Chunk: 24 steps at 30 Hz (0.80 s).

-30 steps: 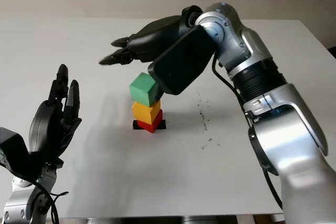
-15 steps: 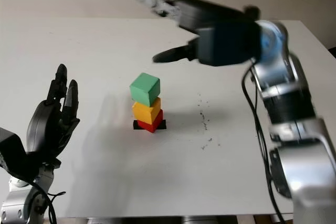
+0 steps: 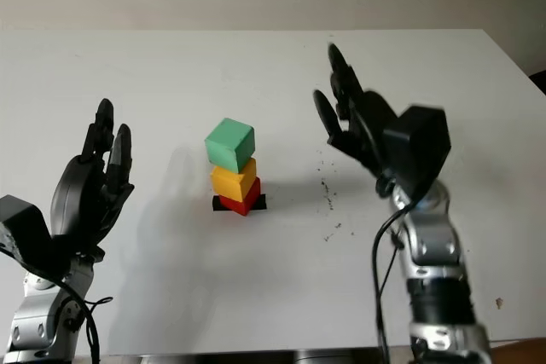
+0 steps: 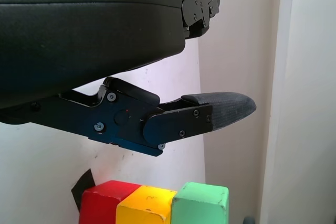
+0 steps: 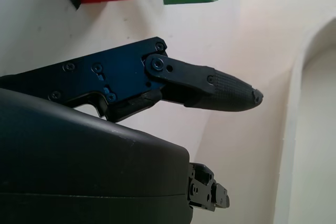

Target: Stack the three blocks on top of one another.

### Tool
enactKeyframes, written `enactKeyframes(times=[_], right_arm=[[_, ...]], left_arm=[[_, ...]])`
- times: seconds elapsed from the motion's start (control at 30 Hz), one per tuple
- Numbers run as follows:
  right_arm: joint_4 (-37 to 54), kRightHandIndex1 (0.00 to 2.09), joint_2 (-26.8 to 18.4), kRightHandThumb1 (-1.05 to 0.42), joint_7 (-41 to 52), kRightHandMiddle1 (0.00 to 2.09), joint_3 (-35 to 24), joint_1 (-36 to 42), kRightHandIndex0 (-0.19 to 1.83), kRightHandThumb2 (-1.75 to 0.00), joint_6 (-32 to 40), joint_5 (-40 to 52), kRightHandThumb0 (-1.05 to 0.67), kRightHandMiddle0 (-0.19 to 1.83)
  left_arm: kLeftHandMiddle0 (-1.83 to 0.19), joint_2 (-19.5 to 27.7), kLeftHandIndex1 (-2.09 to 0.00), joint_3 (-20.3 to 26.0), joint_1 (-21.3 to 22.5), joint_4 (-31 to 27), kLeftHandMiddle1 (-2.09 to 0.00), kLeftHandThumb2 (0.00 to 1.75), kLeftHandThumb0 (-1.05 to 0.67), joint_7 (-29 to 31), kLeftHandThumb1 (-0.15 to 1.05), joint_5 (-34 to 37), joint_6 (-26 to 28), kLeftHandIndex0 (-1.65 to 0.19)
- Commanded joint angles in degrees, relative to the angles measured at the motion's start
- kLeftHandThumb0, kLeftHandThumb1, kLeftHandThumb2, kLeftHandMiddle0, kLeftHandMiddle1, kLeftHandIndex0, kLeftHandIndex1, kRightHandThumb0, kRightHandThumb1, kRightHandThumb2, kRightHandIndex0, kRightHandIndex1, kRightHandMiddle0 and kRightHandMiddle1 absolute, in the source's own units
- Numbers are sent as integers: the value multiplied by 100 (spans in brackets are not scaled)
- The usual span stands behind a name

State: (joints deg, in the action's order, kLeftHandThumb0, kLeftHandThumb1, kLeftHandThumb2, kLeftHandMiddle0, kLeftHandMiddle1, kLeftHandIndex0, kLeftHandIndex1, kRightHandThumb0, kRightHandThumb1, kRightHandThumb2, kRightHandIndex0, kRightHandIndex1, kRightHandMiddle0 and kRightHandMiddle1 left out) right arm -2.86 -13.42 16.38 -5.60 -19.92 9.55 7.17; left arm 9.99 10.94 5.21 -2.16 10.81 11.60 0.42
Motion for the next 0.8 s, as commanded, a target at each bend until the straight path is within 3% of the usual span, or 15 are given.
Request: enactKeyframes(times=[0.0,0.23,0.77], right_arm=[[132,0,79,-105,-17,0,-96,135,-19,-77,12,165,-67,-19],[152,0,481,-105,-352,0,-114,510,-19,-78,-174,349,-75,-19],[461,0,593,-105,-506,0,254,1020,-19,-76,99,143,-75,-19]], left_arm=[[19,9,0,-43,121,82,-2,60,-72,1,105,-46,-81,19],[19,108,0,-29,155,201,-1,59,-73,163,105,-17,-66,19],[19,187,0,-87,34,32,-1,61,-75,318,105,-69,-10,19]])
